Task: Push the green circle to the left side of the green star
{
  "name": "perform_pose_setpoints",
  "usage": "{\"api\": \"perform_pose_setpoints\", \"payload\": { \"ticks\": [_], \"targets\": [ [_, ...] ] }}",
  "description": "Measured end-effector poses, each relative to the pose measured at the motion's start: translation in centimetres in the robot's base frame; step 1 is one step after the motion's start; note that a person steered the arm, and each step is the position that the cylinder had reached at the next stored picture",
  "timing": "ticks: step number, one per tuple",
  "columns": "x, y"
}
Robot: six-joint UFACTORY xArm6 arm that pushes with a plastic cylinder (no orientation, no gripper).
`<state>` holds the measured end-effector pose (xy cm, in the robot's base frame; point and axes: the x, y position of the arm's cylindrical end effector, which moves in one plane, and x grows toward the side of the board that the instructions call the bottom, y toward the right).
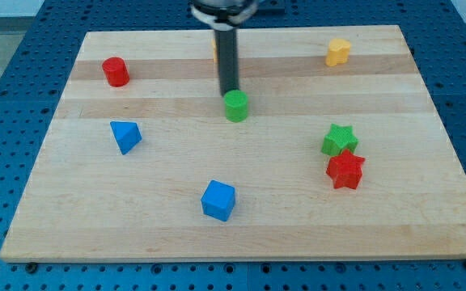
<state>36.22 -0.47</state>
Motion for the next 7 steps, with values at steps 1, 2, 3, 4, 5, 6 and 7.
{"api": "perform_pose_setpoints", "payload": {
  "ticks": [1, 2, 3, 4, 5, 6, 7],
  "targets": [
    [0.8, 1.1],
    [0.4, 0.5],
    [0.2, -0.3],
    [1.2, -0.3],
    [3.8, -0.3],
    [5.0, -0.3],
    [4.4, -3.2]
  ]
}}
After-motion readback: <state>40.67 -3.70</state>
